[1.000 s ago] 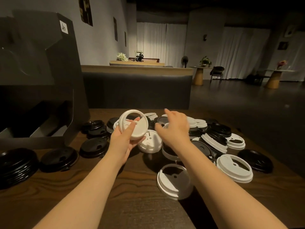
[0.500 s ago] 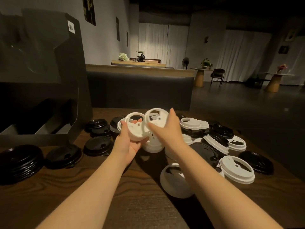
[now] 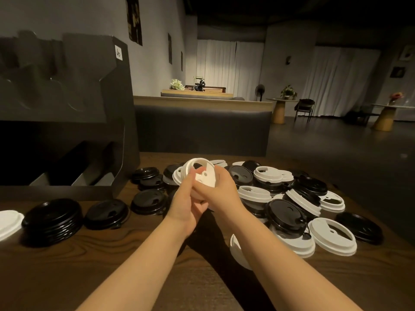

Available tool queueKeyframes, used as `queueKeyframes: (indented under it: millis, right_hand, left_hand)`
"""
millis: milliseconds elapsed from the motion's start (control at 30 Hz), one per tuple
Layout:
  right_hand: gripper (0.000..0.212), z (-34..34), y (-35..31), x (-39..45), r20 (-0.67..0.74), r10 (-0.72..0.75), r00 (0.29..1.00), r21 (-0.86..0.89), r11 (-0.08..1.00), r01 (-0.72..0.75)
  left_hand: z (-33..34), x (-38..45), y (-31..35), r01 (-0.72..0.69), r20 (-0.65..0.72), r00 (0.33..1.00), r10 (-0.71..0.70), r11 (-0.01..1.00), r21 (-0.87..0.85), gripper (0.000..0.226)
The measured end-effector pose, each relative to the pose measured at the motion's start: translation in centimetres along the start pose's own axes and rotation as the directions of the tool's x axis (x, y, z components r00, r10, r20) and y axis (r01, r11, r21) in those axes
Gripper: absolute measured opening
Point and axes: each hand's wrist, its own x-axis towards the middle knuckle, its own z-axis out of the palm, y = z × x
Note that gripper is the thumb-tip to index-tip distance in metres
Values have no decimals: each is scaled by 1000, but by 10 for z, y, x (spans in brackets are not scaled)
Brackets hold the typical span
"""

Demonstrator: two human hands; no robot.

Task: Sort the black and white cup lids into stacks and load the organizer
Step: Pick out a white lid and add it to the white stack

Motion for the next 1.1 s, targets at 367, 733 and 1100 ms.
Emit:
queueKeyframes:
  millis: [367, 733, 1100]
  right_hand:
    - [69, 7, -11, -16, -76, -45, 996, 67, 996, 50]
    - [91, 12, -15, -26, -143, 20, 990, 55, 998, -12]
    - [41, -19, -21, -9, 30, 231, 972, 315, 921, -229]
  left_hand:
    - [-11, -6, 13, 53, -71, 996, -61, 992, -115, 62]
    - [-1, -22, 10, -19, -44, 999, 18, 1000, -22, 68]
    - [6, -14, 32, 16, -231, 973, 26, 984, 178, 38]
